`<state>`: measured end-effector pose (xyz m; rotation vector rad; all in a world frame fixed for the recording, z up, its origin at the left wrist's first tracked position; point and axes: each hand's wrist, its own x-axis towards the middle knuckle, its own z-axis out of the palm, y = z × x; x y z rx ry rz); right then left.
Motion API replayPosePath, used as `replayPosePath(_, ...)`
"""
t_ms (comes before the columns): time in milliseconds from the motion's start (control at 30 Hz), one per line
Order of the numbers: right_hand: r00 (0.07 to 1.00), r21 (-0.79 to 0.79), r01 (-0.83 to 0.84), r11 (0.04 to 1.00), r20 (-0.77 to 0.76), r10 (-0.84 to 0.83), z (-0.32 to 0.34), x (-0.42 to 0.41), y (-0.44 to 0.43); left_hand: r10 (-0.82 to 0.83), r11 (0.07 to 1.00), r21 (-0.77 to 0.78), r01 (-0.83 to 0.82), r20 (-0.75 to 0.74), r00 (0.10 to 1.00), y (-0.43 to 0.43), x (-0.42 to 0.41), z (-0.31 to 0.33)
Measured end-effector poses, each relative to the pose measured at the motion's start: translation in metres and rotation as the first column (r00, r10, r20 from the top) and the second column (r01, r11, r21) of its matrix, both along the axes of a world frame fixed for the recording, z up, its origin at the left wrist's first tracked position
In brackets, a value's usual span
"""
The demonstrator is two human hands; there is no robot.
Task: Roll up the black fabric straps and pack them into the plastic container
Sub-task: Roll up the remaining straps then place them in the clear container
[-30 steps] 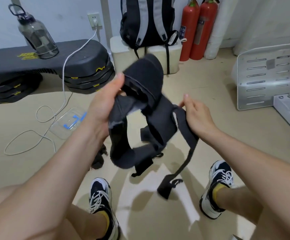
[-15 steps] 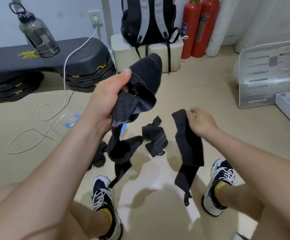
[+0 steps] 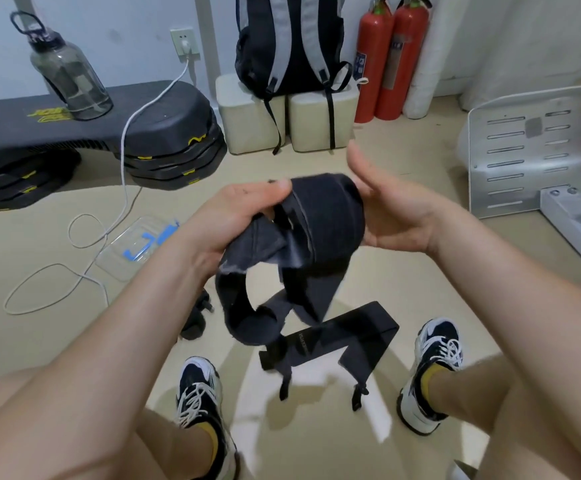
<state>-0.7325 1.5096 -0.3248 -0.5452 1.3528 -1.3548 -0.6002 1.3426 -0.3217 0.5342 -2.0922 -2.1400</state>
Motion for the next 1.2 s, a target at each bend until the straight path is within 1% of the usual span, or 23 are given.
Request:
replayPosePath(67,0.983,-0.007,-0.017,1.000,0.181,0.018,-0.003,0.006,-0.002,-0.162,0.981,-0.108,0.164,0.026,0.986,0.007,0.001,0.001)
replayPosePath(100,0.973,-0.018,-0.002,1.000,0.231,0.006,-0.005,0.009,-0.004,-0.231,0.958,-0.158,0.238,0.057,0.971,0.008,0.003,0.000)
replayPosePath(167,0.958,-0.005,0.077,0.997,0.277,-0.073,-0.009,0.014,-0.008,-0.299,0.928,-0.196,0.316,0.110,0.948,0.008,0.005,-0.002)
replayPosePath(267,0.953,-0.011,0.147,0.989,0.268,-0.139,-0.014,0.017,-0.012,-0.335,0.909,-0.212,0.359,0.143,0.931,0.009,0.007,-0.003)
replayPosePath(334,0.956,-0.041,0.147,0.988,0.262,-0.131,-0.015,0.016,-0.012,-0.382,0.872,-0.253,0.420,0.186,0.905,0.009,0.008,-0.003)
replayPosePath(434,0.943,-0.069,0.151,0.986,0.309,-0.123,-0.016,0.017,-0.013,-0.454,0.813,-0.286,0.508,0.236,0.859,0.009,0.010,-0.002)
replayPosePath(534,0.929,-0.060,0.227,0.972,0.311,-0.198,-0.025,0.020,-0.019,-0.500,0.766,-0.301,0.568,0.276,0.821,0.008,0.009,-0.001)
replayPosePath(634,0.938,-0.051,0.283,0.958,0.222,-0.266,-0.030,0.020,-0.023,-0.576,0.683,-0.328,0.652,0.306,0.758,0.010,0.010,-0.006)
replayPosePath(667,0.943,-0.060,0.289,0.955,0.187,-0.274,-0.030,0.019,-0.023,-0.578,0.687,-0.319,0.653,0.305,0.757,0.012,0.012,-0.008)
replayPosePath(700,0.944,-0.075,0.299,0.951,0.169,-0.283,-0.029,0.018,-0.023,-0.560,0.712,-0.301,0.634,0.300,0.772,0.012,0.013,-0.009)
replayPosePath(734,0.942,-0.094,0.310,0.946,0.163,-0.292,-0.026,0.016,-0.021,-0.511,0.756,-0.295,0.584,0.292,0.809,0.010,0.014,-0.007)
replayPosePath(767,0.941,-0.116,0.317,0.941,0.158,-0.298,-0.024,0.013,-0.020,-0.417,0.813,-0.307,0.495,0.287,0.862,0.004,0.014,-0.005)
replayPosePath(834,0.945,-0.150,0.318,0.936,0.131,-0.300,-0.017,0.009,-0.016,-0.156,0.897,-0.370,0.240,0.243,0.957,-0.008,0.011,-0.001)
replayPosePath(867,0.951,-0.159,0.306,0.939,0.108,-0.291,-0.014,0.007,-0.014,-0.025,0.907,-0.408,0.107,0.202,0.979,-0.014,0.010,0.001)
replayPosePath(901,0.958,-0.169,0.284,0.944,0.088,-0.273,-0.011,0.006,-0.012,0.080,0.886,-0.463,0.003,0.158,0.984,-0.018,0.008,0.001)
replayPosePath(934,0.967,-0.179,0.253,0.951,0.076,-0.243,-0.008,0.006,-0.011,0.145,0.835,-0.548,-0.051,0.129,0.981,-0.020,0.006,-0.001)
replayPosePath(967,0.976,-0.187,0.216,0.958,0.071,-0.206,-0.007,0.006,-0.011,0.170,0.748,-0.662,-0.046,0.125,0.977,-0.017,0.004,-0.003)
replayPosePath(1034,0.990,-0.204,0.137,0.969,0.054,-0.128,-0.006,0.009,-0.012,0.174,0.499,-0.867,0.023,0.126,0.977,-0.006,0.000,-0.012)
replayPosePath(1067,0.994,-0.208,0.108,0.972,0.046,-0.100,-0.005,0.012,-0.013,0.182,0.391,-0.920,0.020,0.098,0.978,0.000,-0.002,-0.014)
replayPosePath(1101,0.996,-0.211,0.088,0.973,0.041,-0.081,-0.003,0.015,-0.013,0.200,0.313,-0.950,-0.001,0.065,0.978,0.003,-0.005,-0.017)
replayPosePath(1134,0.997,-0.222,0.079,0.972,0.038,-0.073,0.000,0.017,-0.014,0.226,0.262,-0.965,-0.016,0.045,0.973,0.002,-0.008,-0.021)
replayPosePath(1167,0.997,-0.247,0.081,0.966,0.029,-0.077,0.005,0.018,-0.013,0.256,0.260,-0.965,-0.012,0.057,0.965,-0.002,-0.010,-0.026)
replayPosePath(1201,0.995,-0.280,0.099,0.955,0.012,-0.100,0.011,0.018,-0.012,0.288,0.321,-0.947,0.004,0.102,0.952,-0.008,-0.012,-0.031)
